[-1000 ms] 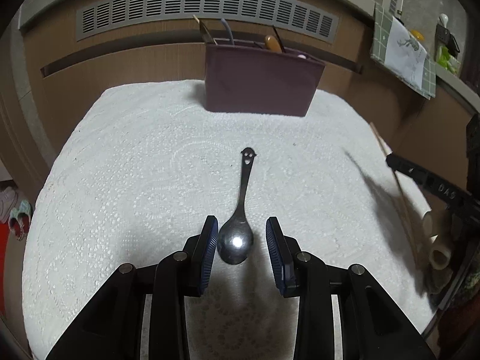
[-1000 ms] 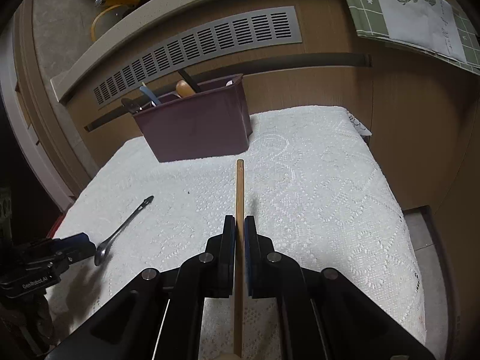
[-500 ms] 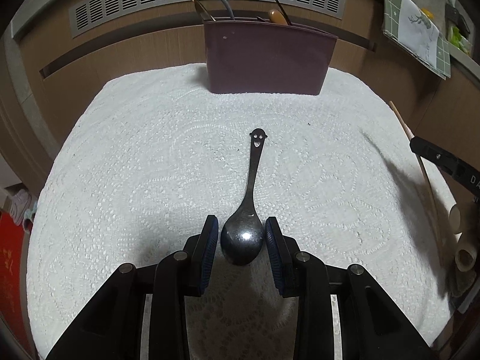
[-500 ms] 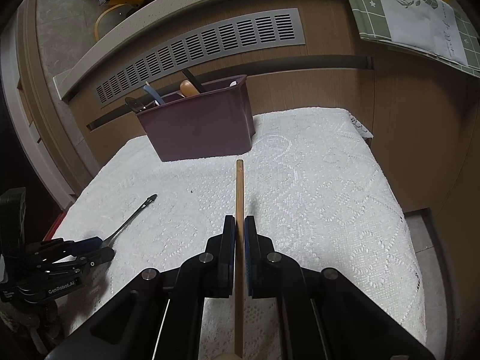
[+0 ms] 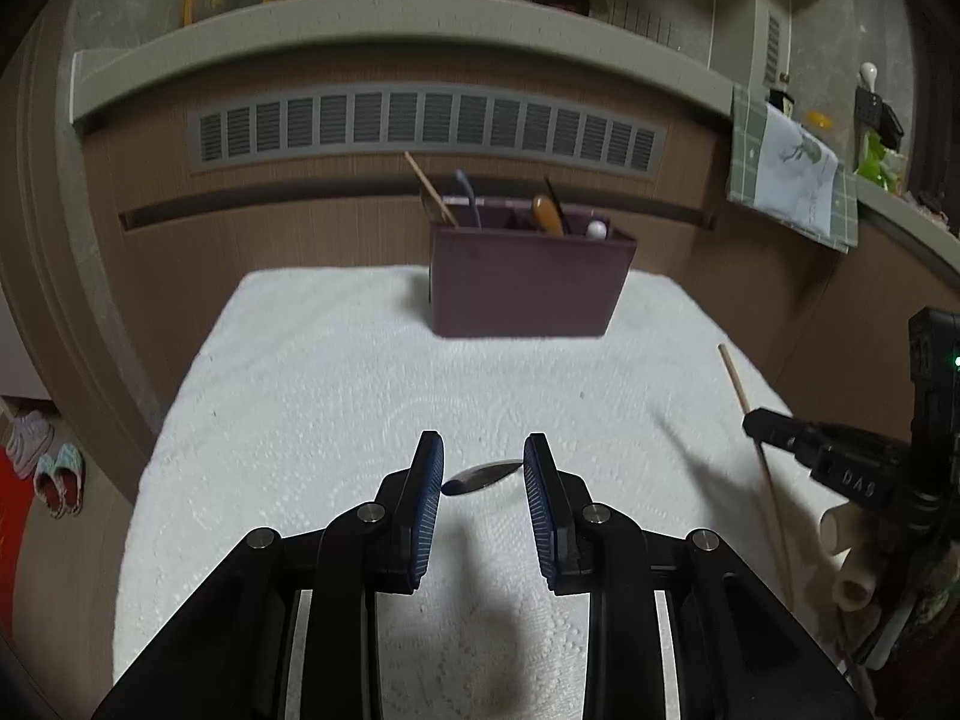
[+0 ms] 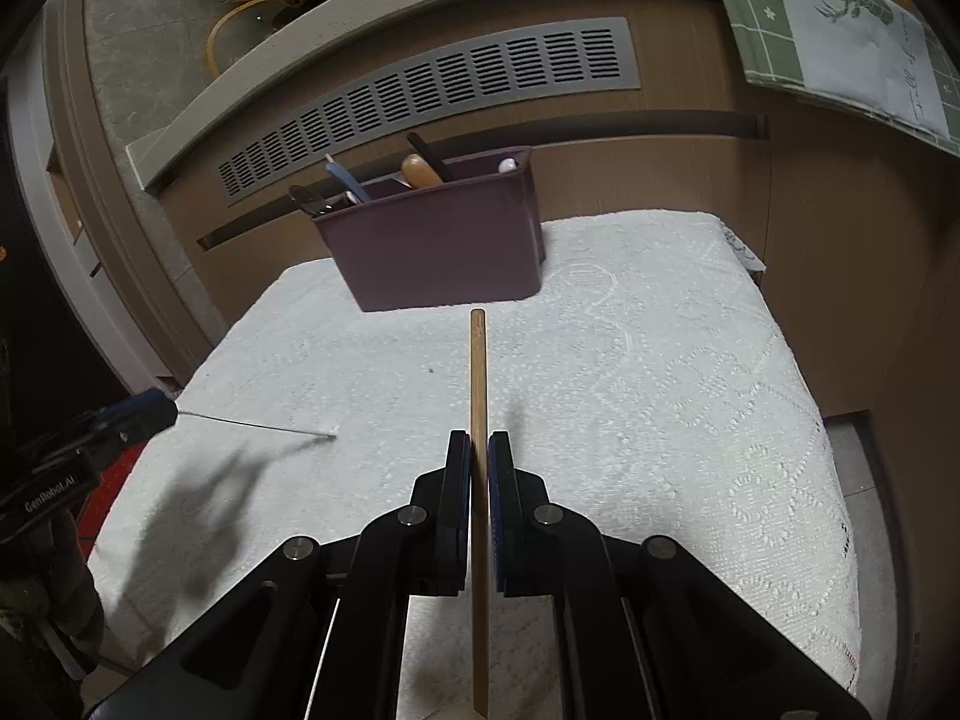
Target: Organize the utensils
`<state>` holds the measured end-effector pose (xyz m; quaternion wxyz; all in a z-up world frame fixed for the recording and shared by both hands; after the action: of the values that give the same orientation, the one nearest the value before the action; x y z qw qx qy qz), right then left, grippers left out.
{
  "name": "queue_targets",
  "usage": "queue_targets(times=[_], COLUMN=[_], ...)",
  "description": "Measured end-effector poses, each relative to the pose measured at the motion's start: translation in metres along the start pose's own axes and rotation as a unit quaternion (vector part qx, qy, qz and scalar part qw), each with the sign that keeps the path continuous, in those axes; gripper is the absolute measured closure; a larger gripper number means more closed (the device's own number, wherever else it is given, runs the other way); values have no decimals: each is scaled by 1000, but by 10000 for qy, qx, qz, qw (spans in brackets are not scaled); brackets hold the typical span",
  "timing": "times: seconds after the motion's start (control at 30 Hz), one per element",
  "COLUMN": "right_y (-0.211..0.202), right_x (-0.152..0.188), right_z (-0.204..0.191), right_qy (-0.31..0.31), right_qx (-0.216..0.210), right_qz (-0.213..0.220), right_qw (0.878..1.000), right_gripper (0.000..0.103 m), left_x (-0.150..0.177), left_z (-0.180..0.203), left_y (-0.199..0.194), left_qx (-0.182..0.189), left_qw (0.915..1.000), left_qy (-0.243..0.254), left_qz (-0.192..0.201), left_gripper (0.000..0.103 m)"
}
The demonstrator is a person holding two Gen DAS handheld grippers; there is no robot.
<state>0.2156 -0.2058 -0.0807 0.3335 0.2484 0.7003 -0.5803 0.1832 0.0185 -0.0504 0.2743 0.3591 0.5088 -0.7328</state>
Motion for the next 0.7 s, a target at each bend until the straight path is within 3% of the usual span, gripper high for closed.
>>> queue_targets(times=[0.07,0.13,0.33,0.57,0.63,0.7], right_y=[-6,-12,-24,-14,-9,-3], right_x=[-2,-5,-11,-4,-1,3], right_z=[-5,-9,-15,-10,-10,-10], right_qy=[-77,-130,-255,-344,-365,-376], right_qx=[-11,-25,5,193,228,233], right_qz=[57,115,224,-9,-85,-186], right_qw=[10000,9998,9994,9992,9990,9988], right_gripper=[97,97,97,97,97,97], left_x=[-6,-11,-16,9,26,43], left_z=[1,3,2,-46,-59,-70], left_y=[-5,-10,-16,-7,4,19], left_qx=[36,35,-31,-201,-75,42], left_qw=[10000,9999,9998,9942,9867,9744], left_qy=[19,45,79,-1044,-1569,-2147], left_qz=[86,154,199,-151,-413,-661], left_gripper=[80,97,97,95,90,77])
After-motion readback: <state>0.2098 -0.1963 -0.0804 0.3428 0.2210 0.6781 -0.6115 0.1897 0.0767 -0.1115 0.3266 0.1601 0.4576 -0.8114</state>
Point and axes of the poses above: each gripper's, at about its wrist camera, not at the fingertips, and y roughly the way its jaws point, z to its right, x to its underside, the point moved 6 cm from there along y, roughly the way its jaws point, and after that the axes turned 11 degrees about x, right-handed, at the moved point
